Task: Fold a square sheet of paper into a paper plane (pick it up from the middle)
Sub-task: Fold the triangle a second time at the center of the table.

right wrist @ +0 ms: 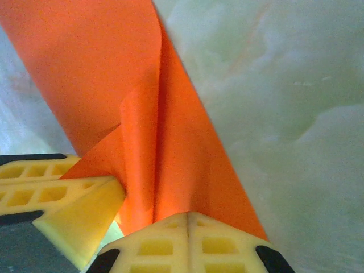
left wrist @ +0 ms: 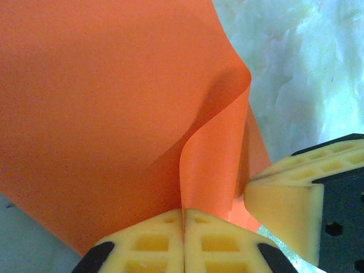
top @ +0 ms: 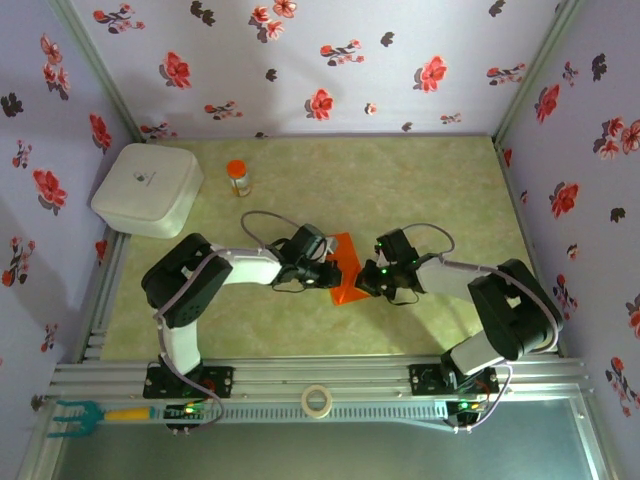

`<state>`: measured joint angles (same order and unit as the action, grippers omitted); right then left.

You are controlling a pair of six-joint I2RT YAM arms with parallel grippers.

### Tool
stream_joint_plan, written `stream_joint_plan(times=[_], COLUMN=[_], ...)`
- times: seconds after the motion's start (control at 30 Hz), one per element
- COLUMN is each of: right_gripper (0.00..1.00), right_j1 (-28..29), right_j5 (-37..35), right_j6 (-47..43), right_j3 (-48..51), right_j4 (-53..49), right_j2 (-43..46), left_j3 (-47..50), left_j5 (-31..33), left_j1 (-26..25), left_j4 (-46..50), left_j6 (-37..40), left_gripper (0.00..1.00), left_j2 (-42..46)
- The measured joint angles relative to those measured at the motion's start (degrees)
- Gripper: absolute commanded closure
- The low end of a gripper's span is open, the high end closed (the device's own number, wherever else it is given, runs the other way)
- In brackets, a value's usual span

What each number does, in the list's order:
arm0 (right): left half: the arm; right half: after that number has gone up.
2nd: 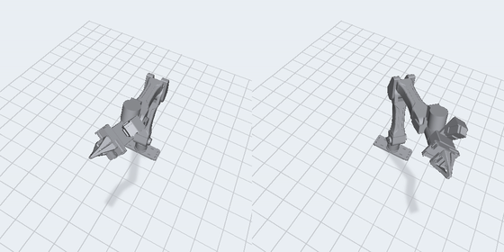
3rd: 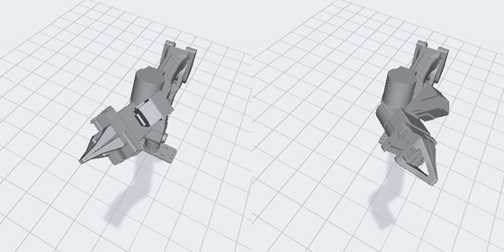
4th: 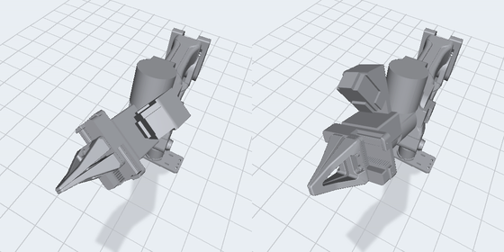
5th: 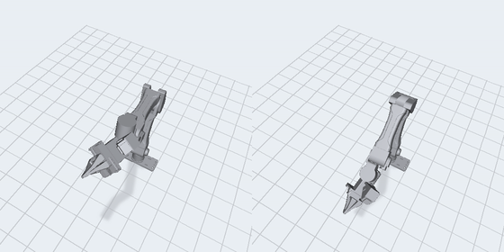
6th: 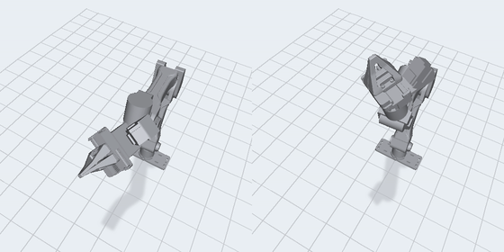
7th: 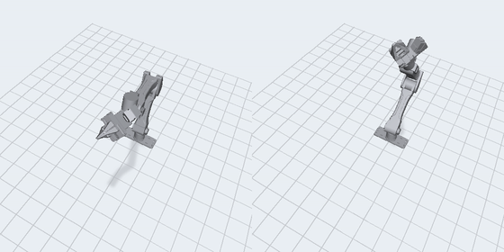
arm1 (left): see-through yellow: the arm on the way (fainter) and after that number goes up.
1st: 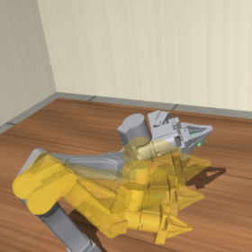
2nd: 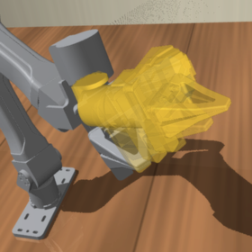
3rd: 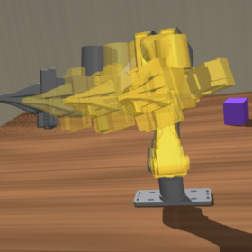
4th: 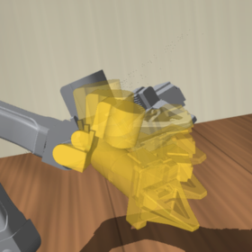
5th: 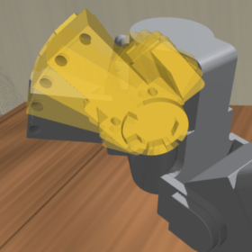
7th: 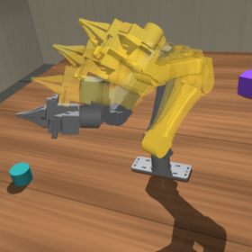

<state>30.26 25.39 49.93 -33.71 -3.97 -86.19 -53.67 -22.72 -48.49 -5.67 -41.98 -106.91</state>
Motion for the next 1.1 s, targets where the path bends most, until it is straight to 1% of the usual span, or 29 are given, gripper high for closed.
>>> stream_joint_plan(times=[0.33, 0.6, 1.1], right_gripper=[0.96, 0.96, 0.96], right_j1=[-0.3, -0.3, -0.3], right_j5=[0.1, 0.1, 0.1], right_j6=[-1.8, -2.0, -2.0], right_j3=[0.0, 0.0, 0.0], right_j4=[-0.2, -0.2, -0.2], right_j2=[-0.6, -0.6, -0.6], left_j3=[-3.1, -4.0, -4.2], left_j5=[0.6, 1.8, 4.3], left_j1=[0.4, 0.8, 0.8], left_j4=[5.1, 7.9, 9.7], left_j6=[4.7, 6.6, 9.0], left_gripper=[0.91, 0.91, 0.9], left_j2=[0.7, 0.7, 0.7])
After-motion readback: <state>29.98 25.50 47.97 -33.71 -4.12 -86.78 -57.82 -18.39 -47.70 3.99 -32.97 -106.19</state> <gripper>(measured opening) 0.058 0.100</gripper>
